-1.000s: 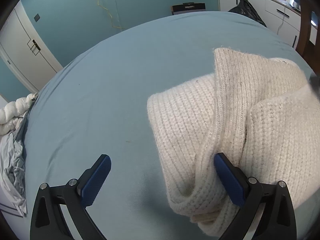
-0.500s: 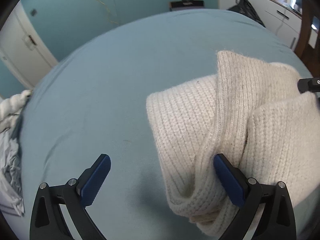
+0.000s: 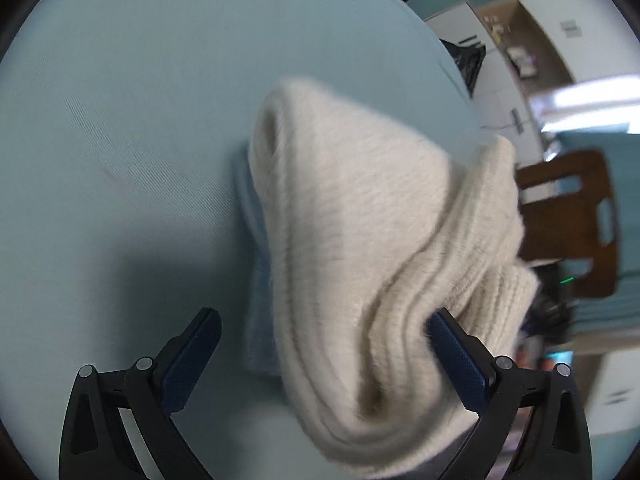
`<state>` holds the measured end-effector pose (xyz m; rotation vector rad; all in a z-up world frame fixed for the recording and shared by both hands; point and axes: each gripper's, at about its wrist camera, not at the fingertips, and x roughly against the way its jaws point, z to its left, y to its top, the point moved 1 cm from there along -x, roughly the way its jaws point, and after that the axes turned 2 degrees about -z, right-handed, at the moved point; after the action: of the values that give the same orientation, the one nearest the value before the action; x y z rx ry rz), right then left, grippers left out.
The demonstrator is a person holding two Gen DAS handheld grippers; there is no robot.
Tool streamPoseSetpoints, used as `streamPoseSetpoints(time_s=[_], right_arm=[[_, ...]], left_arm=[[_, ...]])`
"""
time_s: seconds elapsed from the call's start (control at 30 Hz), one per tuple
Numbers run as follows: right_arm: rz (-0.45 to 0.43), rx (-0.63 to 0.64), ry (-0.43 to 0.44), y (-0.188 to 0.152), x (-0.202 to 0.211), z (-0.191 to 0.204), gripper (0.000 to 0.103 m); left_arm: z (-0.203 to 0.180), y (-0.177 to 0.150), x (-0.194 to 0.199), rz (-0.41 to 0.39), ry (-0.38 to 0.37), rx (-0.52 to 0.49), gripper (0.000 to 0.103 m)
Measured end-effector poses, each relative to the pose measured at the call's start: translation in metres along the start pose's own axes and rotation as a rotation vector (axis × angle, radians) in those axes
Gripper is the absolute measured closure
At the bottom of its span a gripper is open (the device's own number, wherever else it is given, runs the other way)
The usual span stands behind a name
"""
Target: Fold small clothes
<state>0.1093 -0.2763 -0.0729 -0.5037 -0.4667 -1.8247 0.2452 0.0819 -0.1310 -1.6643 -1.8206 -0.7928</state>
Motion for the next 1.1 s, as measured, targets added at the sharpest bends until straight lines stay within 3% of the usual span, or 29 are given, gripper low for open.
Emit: streamPoseSetpoints(time_s=[0.07,0.2,0.3,0.47,0.63,0.77,0.93,1.1], right_arm=[[0.037,-0.041,0.057,0.001,-0.011,-0.008,0.001],[0.109,-0.094,0.095,0.002,-0.028,-0.027,0.001],[0.148,-0.039,0.131,-0.001,-0.043,-0.028,0.001],[0.210,-0.149,0.290,-0.003,-0.064,-0.047,0.001],[0.147,-0.148,0.339,-0.011,-0.065,-0.047,0.001],[0.127,-0.161,0.328,-0.024,-0.041,-0.061,0.001],[0.141,-0.169,0.285,-0.016,-0.051,-0.040,0.001],[0.139,0.047,0.137,-0.008,-0.051,0.019,0.001]], left_arm=[[0.010,0.004,-0.014,0.041,-0.087,0.037,0.000],[0.009,0.001,-0.030,0.027,-0.144,0.033,0.000],[-0.002,-0.001,-0.032,0.030,-0.119,-0.006,0.000],[-0.009,-0.004,-0.034,0.049,-0.111,-0.061,0.000],[-0.015,0.003,-0.035,0.055,-0.066,-0.080,0.000],[-0.028,0.000,-0.038,0.055,-0.044,-0.164,0.001],[-0.038,-0.004,-0.034,0.048,-0.020,-0.227,0.003],[-0.065,-0.002,-0.026,0.015,0.059,-0.292,0.006]])
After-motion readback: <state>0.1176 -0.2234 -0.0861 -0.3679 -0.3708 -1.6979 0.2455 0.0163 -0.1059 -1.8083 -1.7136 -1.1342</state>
